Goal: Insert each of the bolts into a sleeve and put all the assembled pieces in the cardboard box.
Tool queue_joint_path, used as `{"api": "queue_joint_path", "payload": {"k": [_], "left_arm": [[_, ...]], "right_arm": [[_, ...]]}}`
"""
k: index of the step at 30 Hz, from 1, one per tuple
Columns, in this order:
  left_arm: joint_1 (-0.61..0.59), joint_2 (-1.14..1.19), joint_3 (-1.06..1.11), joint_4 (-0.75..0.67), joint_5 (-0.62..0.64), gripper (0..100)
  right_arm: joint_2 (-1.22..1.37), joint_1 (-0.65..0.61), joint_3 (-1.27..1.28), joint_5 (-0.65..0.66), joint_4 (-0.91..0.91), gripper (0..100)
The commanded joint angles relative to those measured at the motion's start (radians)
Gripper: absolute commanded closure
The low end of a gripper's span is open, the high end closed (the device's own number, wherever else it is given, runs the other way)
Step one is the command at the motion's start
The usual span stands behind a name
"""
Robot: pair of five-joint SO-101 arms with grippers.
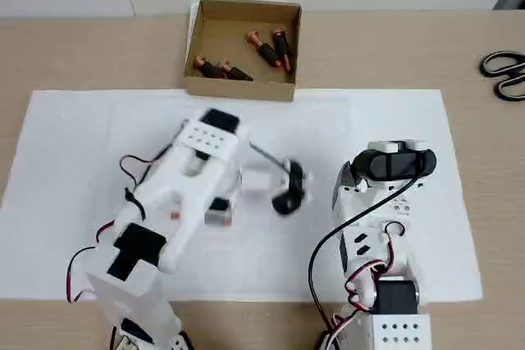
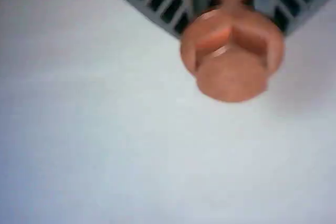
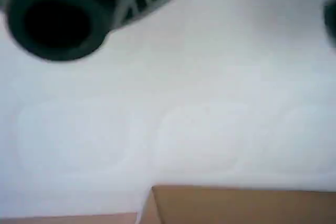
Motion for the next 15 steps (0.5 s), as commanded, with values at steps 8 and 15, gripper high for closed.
{"api": "queue_joint_path", "payload": {"k": [8, 15], "left_arm": [[-0.155, -0.017, -0.495, 0.026, 0.496, 99], [-0.160, -0.017, -0.714, 0.026, 0.859, 99]], "right_arm": [[-0.018, -0.094, -0.015, 0.009, -0.004, 99.5], [-0.018, -0.381, -0.008, 0.011, -0.119, 99.5]]}}
